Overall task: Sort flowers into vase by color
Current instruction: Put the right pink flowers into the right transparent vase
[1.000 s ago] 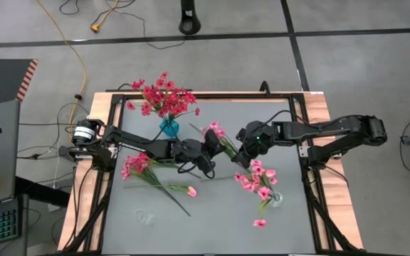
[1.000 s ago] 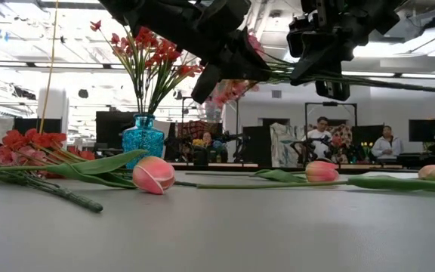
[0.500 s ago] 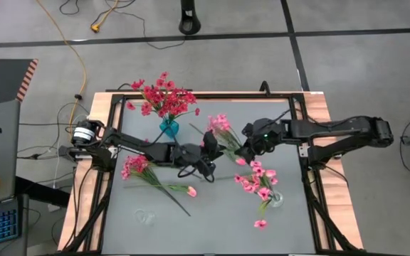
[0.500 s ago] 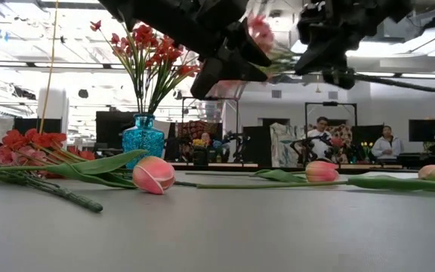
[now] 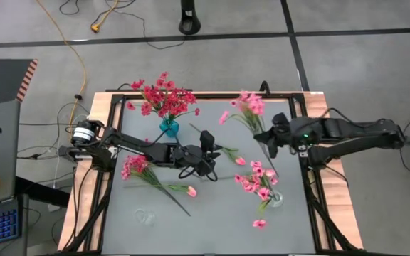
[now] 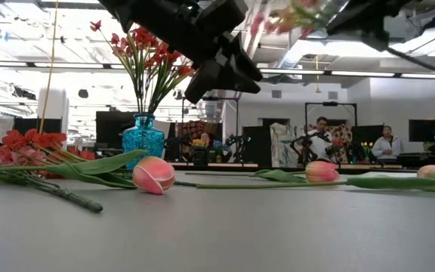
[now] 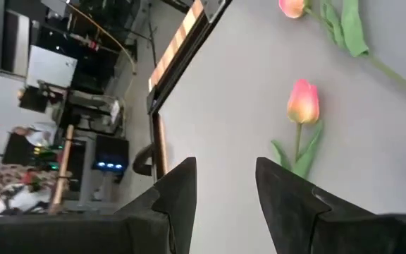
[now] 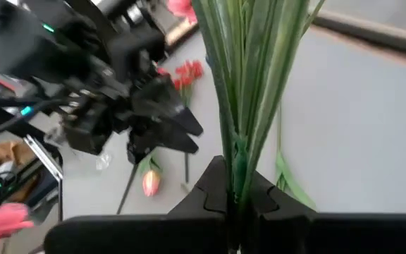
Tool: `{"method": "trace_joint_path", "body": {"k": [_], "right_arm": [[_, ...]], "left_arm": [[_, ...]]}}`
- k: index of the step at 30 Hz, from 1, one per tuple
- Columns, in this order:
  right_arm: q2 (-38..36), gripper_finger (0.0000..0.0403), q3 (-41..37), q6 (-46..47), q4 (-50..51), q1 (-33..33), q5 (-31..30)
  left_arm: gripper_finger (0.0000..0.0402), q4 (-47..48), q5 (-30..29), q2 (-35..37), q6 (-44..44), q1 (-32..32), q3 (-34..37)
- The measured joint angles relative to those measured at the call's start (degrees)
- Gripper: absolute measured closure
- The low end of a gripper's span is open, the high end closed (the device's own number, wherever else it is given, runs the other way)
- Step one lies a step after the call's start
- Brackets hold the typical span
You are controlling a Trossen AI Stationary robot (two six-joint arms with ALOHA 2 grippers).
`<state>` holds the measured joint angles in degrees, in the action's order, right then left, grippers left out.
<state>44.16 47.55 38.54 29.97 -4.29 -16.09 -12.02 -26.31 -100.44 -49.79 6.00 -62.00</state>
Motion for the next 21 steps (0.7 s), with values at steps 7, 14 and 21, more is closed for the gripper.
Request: {"method": "trace_joint_path", "body": {"k": [7,14,21], "right_arm": [[-2.23,0.0374,0.00,1.34,0.00,-14.53,-14.82],[-0.53,0.0374,0.00,4.26,0.05,-29.71,-32.27],[3.21,0.0374,0.00,8.24,-0.39,-42.52,-46.73]], "left_arm": [[0.0267,1.69,3.15,0.08,5.32,-1.11,0.00],[0.0267,2.77,3.25,0.08,6.59,-1.15,0.00],[0.0267,2.74,3.31,0.08,8.71,-1.16,0.00]]}}
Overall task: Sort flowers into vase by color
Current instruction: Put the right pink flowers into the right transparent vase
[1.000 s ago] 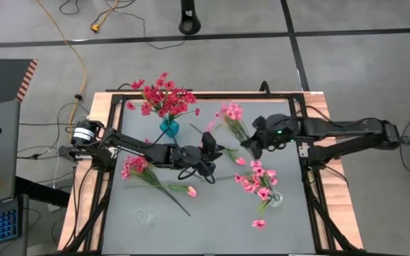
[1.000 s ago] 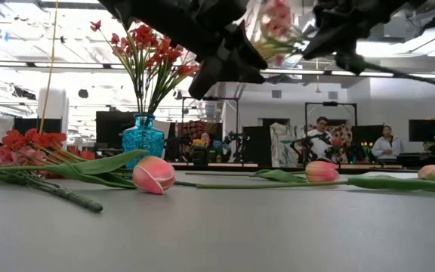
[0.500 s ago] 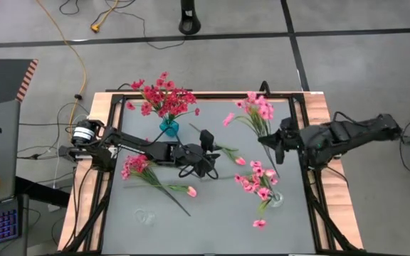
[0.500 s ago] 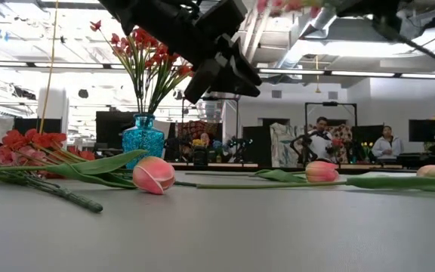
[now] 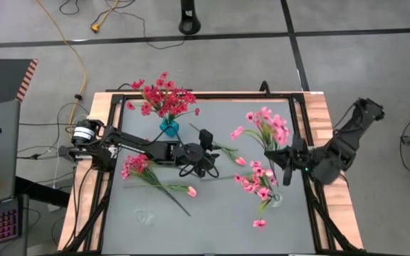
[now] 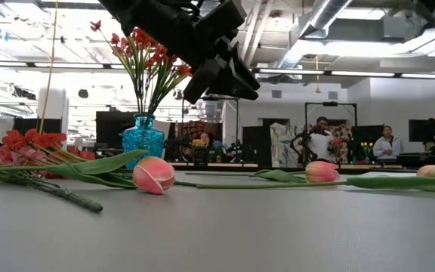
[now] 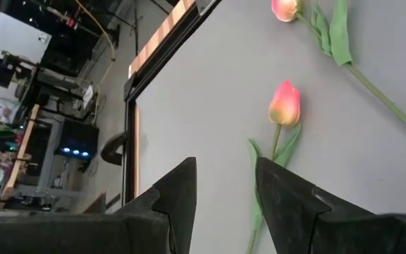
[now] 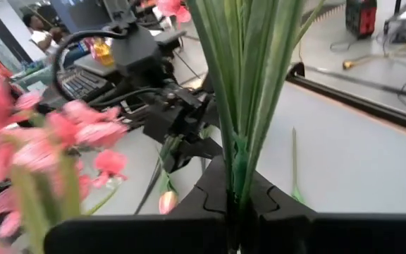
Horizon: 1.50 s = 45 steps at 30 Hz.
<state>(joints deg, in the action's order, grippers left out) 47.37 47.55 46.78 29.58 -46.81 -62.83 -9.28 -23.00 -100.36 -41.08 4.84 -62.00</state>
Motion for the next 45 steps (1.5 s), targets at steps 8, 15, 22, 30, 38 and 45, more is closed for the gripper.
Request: {"method": "trace_joint_path", "body": {"k": [8,15,22,30,38,45], "right_arm": [[4.89,0.0374,0.02,4.42,-0.03,-12.27,-14.22],[10.85,0.0374,0.02,5.88,-0.53,-18.77,-22.45],[16.38,0.0372,0.04,5.89,-1.36,-20.76,-26.29],[20.36,0.0372,0.04,5.84,-1.30,-21.04,-26.24],[21.21,0.0367,0.04,5.84,-1.33,-22.27,-25.96],[21.21,0.0358,0.04,5.32,-1.33,-22.08,-25.55]], "left_arm": [[0.0267,-0.03,0.00,0.00,1.69,0.00,0.00],[0.0267,-0.04,0.07,0.00,2.79,0.00,0.00],[0.0267,-0.07,0.13,0.00,2.95,0.04,0.00],[0.0267,-0.08,0.17,0.00,2.99,0.04,0.00],[0.0267,-0.09,0.19,0.00,2.82,0.04,0.00],[0.0267,-0.08,0.17,0.00,2.81,0.04,0.00]]}}
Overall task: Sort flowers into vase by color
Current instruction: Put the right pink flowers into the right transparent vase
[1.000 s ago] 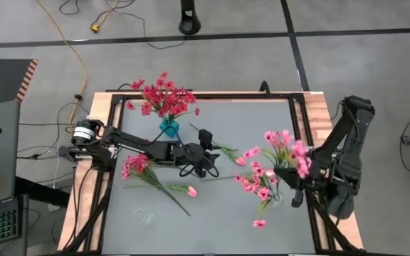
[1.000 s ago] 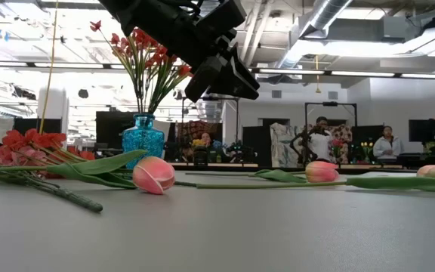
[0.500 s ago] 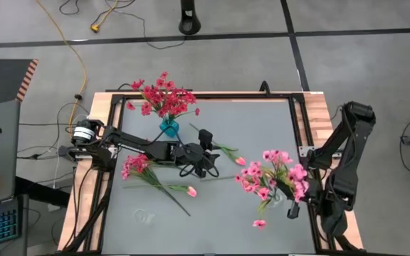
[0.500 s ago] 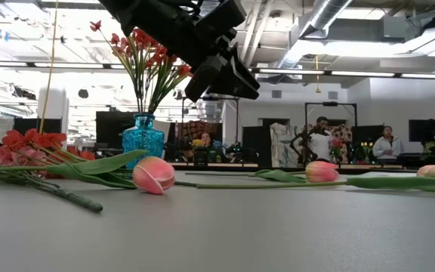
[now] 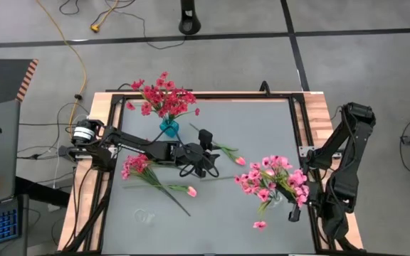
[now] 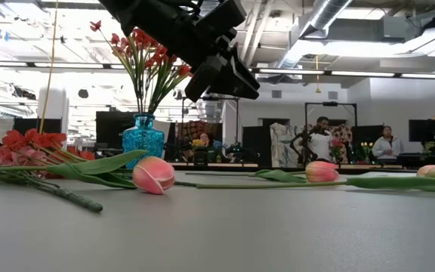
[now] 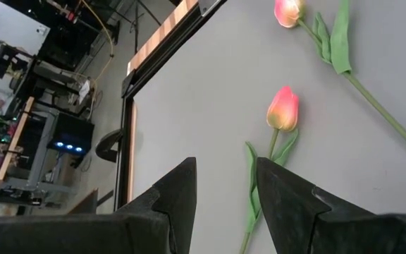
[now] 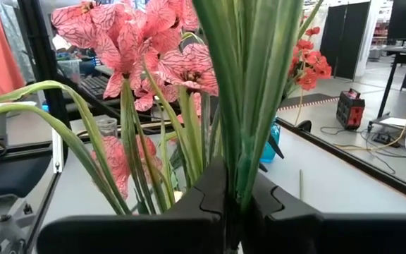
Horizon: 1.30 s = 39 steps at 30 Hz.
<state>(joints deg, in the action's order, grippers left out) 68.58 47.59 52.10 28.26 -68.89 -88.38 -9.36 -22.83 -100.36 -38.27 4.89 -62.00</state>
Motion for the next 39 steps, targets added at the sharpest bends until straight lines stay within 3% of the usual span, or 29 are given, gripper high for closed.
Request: {"method": "trace_joint_path", "body": {"k": [7,17,23,31,39], "right_arm": [[0.00,0.0324,0.00,-2.62,-0.16,-0.06,-0.02],[-0.36,0.0225,0.00,-3.12,0.04,-0.12,0.27],[-3.79,0.0184,0.00,-7.89,0.17,-0.12,10.16],[-10.91,0.0185,0.00,-7.99,5.77,-0.12,17.59],[-17.68,0.0195,0.00,2.18,14.85,-0.12,31.22]], "left_arm": [[0.0267,-0.01,0.00,0.00,-0.01,0.00,0.00],[0.0267,0.01,0.00,0.00,-0.04,0.00,0.00],[0.0267,0.01,0.00,0.00,-0.04,0.00,0.00],[0.0267,0.01,-0.02,0.00,-0.04,0.00,0.00],[0.0267,0.01,-0.01,0.00,-0.06,0.00,0.00]]}}
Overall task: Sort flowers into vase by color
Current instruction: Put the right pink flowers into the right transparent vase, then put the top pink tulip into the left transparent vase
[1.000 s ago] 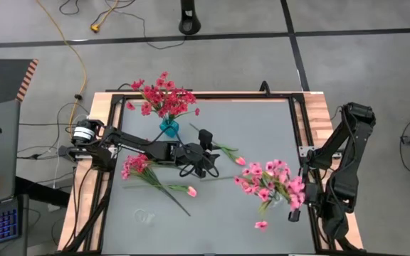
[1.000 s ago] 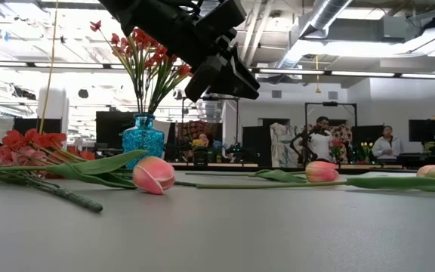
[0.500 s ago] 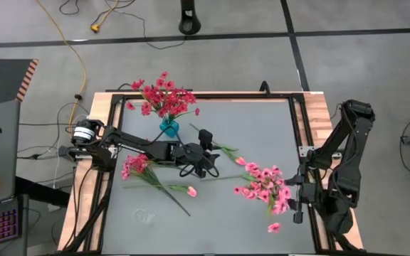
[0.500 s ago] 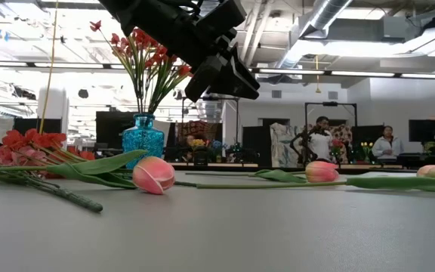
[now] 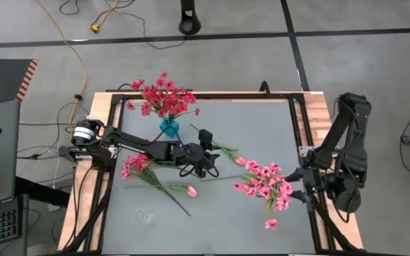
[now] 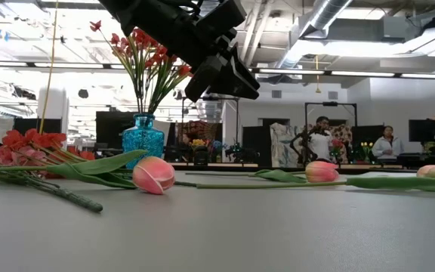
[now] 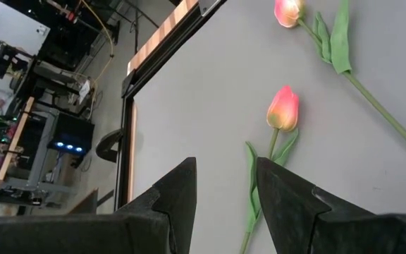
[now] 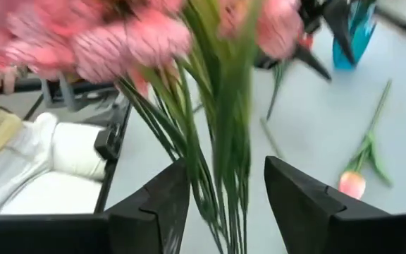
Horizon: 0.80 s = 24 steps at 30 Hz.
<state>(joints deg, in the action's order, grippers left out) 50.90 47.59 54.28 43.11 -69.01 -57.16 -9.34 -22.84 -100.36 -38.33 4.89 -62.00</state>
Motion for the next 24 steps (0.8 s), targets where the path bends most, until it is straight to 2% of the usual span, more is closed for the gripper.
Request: {"method": "trace_joint_path", "body": {"k": [9,15,19,24], "right_arm": [[-4.93,0.0209,0.00,10.25,12.63,0.00,5.70],[-9.10,0.0224,0.00,11.31,15.73,0.00,9.38],[-11.67,0.0235,0.00,11.38,18.18,0.31,8.81],[-13.04,0.0247,0.00,11.39,22.83,3.27,3.41]], "left_arm": [[0.0267,0.00,0.00,0.00,0.00,0.00,0.00],[0.0267,0.00,0.01,0.00,0.01,0.00,0.00],[0.0267,0.00,0.08,0.00,0.06,0.00,0.00],[0.0267,0.00,4.27,0.00,1.45,-0.04,0.00]]}}
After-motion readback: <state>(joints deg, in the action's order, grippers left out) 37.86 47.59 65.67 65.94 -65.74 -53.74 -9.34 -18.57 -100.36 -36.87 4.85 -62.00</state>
